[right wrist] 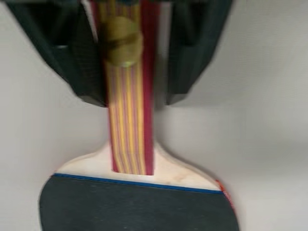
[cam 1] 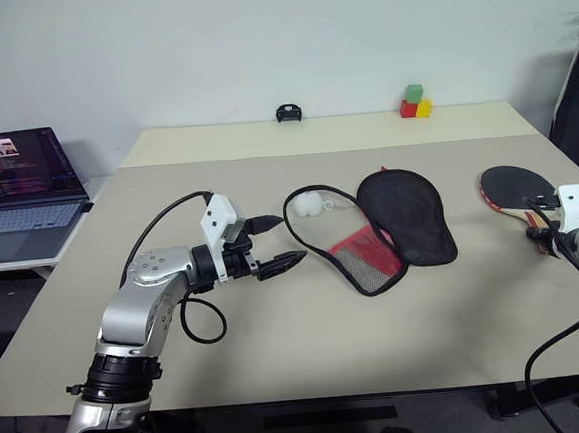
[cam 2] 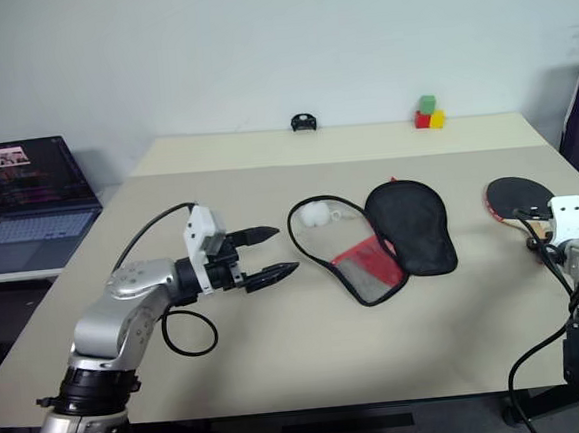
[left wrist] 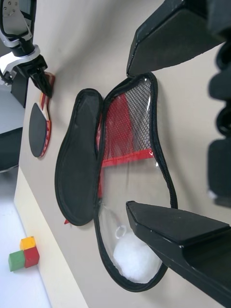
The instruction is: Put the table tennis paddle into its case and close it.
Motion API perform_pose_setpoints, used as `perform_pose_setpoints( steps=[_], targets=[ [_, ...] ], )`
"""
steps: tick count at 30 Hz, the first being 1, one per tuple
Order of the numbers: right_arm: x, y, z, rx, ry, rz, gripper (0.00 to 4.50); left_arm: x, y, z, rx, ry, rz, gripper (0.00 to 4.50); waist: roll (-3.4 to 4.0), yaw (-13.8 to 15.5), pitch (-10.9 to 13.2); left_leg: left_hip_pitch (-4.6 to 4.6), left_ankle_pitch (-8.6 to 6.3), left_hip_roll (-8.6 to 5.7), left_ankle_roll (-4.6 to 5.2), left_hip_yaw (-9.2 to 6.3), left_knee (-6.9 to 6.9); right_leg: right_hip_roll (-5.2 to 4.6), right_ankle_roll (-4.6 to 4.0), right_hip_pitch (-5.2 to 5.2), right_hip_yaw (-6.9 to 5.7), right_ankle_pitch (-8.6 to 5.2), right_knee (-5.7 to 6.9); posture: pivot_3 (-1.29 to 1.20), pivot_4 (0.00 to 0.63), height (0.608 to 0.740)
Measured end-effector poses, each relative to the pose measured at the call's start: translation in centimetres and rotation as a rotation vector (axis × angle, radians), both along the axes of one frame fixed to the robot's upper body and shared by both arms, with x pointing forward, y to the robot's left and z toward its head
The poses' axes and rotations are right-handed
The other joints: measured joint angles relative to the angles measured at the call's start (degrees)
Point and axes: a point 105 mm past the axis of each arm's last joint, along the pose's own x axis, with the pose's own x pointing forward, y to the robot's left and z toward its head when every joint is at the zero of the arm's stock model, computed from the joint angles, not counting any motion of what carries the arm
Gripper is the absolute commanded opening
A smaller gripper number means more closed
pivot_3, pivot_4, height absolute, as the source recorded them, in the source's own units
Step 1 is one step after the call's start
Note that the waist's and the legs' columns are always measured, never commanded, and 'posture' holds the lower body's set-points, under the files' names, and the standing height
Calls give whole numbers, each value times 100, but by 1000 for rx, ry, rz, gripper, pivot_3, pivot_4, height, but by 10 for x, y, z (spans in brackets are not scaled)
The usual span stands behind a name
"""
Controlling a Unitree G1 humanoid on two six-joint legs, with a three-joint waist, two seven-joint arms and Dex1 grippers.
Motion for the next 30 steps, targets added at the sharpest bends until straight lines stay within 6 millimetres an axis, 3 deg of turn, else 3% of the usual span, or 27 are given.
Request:
perform_pose_setpoints(
  steps=[1,5,12,16,18,22,25,30],
  targets=[
    [-1,0,-1,2,4,-1,2098,0,0,0,0,0,0,4500,0,0,0,0,0,0,0,0,0,0,0,0,-1,0,0,0,150,740],
    [-1,0,-2,6,5,-1,1300,0,0,0,-1,-1,-1,4500,0,0,0,0,0,0,0,0,0,0,0,0,-1,0,0,0,150,740],
    [-10,4,-3,-13,39,66,1260,0,-1,0,-3,1,-3,4500,0,10,0,-3,0,2,0,-5,-1,0,0,2,-4,0,-3,0,150,740],
    [-35,18,-6,-19,78,132,1260,-1,-4,-3,-7,13,-14,4500,2,33,-3,-11,-2,7,2,-20,2,2,1,2,-16,-1,-1,0,150,740],
    [-63,34,-8,0,113,160,1260,-2,-9,-5,-9,19,-40,4500,3,55,-7,-11,-5,10,6,-28,-1,5,1,1,-20,-2,-2,0,150,740],
    [-96,65,-12,83,160,185,1260,1,-12,-6,-21,24,-55,4500,3,47,-7,-2,-6,5,9,-24,2,4,1,6,-13,-1,5,0,150,740],
    [-113,83,-11,136,169,180,1259,2,-16,-8,-18,27,-77,4500,3,49,-7,18,-6,2,9,-26,1,4,1,19,-13,-1,9,0,150,740],
    [-122,95,-13,171,182,170,1259,4,-22,-9,-17,31,-103,4500,3,46,-7,24,-6,0,9,-25,-1,4,1,24,-11,-1,7,0,150,740]
  ],
)
